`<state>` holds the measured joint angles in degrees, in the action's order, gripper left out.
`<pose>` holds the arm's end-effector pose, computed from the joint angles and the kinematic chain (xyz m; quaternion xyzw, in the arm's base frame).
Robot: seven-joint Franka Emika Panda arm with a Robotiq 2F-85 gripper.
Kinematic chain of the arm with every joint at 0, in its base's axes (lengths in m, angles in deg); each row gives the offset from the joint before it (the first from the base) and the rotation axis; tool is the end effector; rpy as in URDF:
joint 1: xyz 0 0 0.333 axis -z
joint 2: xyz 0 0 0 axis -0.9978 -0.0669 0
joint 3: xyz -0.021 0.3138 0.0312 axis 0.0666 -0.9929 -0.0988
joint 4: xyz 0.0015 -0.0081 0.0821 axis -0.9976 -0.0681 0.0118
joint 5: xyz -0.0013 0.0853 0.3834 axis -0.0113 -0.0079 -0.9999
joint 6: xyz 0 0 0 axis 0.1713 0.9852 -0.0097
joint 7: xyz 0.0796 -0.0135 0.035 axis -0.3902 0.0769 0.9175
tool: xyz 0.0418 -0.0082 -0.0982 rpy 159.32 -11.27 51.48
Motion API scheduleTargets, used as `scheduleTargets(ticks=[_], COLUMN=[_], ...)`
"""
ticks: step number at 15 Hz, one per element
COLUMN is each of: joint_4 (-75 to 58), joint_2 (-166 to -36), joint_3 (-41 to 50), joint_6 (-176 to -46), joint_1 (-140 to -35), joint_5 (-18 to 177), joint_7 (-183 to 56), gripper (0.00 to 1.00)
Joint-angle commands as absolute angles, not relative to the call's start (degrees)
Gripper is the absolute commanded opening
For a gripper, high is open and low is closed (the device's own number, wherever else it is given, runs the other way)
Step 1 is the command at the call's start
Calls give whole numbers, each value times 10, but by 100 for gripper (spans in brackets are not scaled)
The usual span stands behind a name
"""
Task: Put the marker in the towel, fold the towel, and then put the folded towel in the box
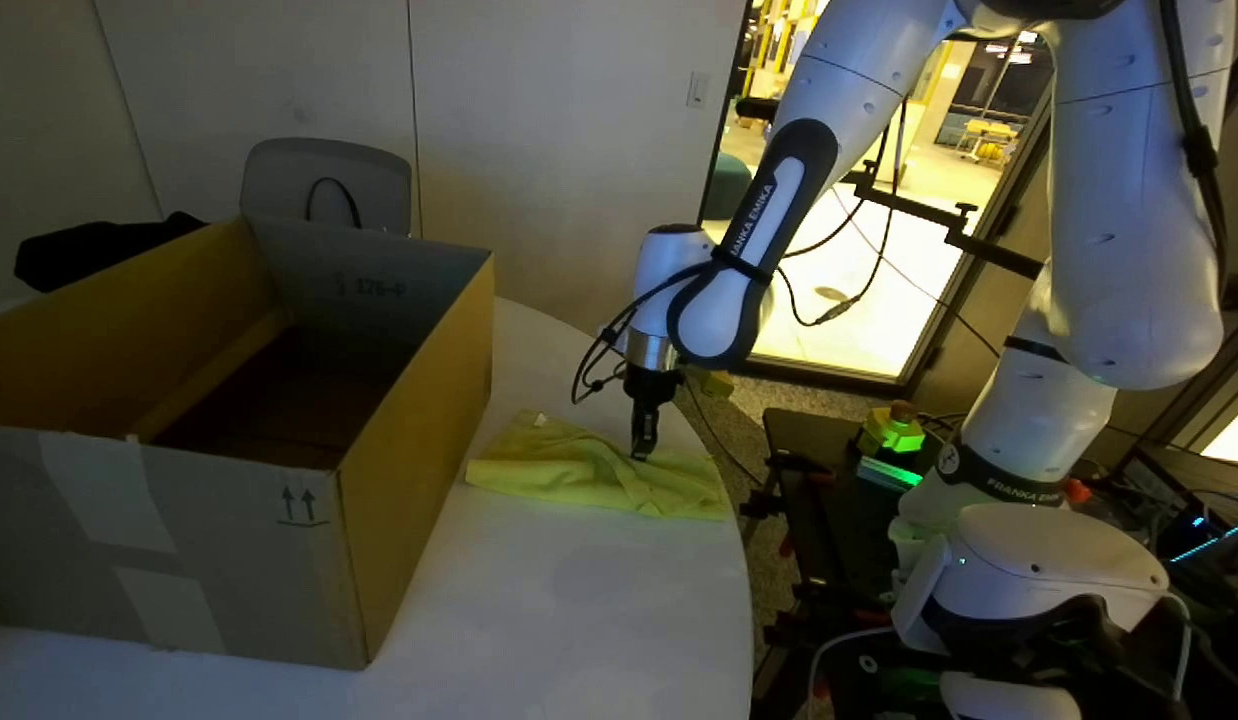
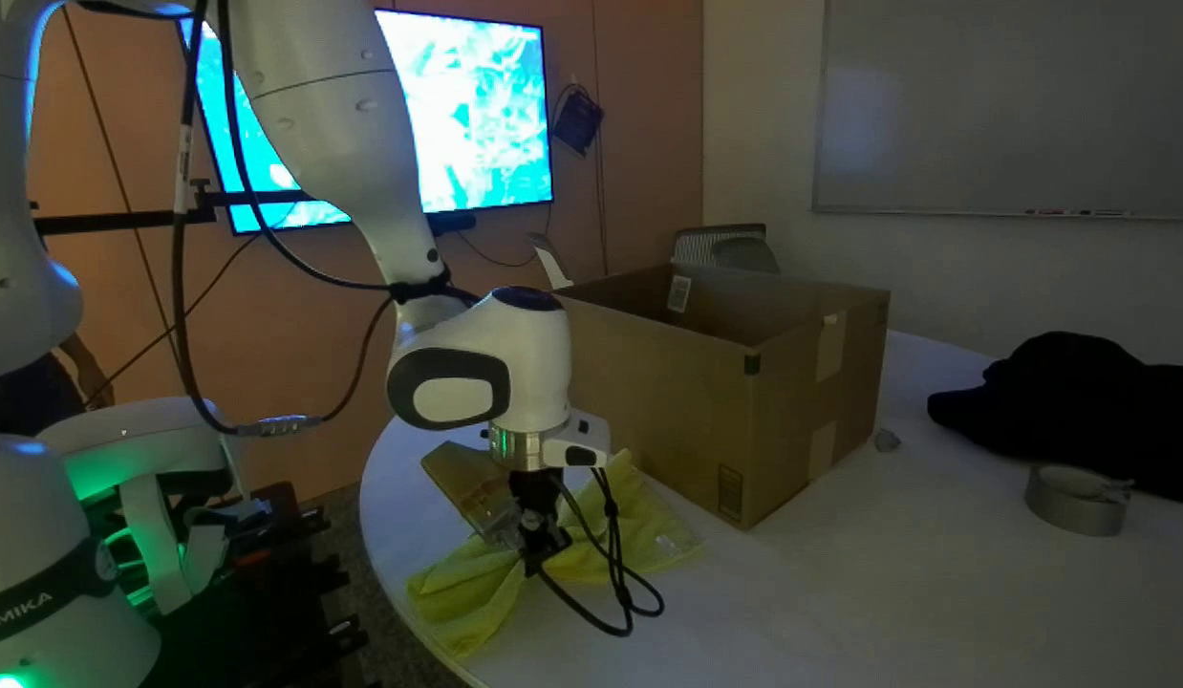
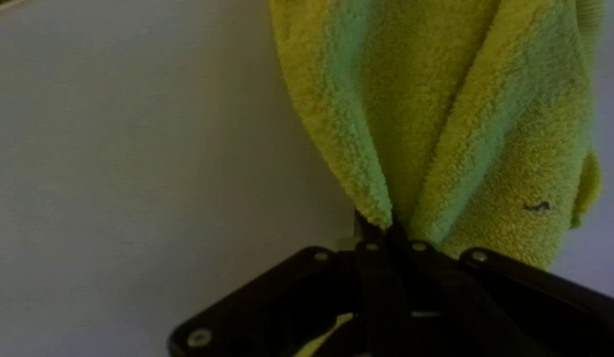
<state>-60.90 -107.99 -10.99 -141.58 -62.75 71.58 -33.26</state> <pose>0.4357 -0.0854 0.1218 -0.9956 -0.0764 0.0054 0.0547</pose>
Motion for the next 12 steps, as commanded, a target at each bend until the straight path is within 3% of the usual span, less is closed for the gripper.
scheduleTargets(ticks=[1, 7, 12], joint_4=[-616, -616, -587], joint_2=[-1046, -1012, -1045], joint_3=[-192, -241, -193], joint_6=[-1398, -1402, -1387], joint_1=[-564, -571, -680], joint_5=[670, 625, 674], joint_7=[-237, -144, -180], gripper=[2, 2, 2])
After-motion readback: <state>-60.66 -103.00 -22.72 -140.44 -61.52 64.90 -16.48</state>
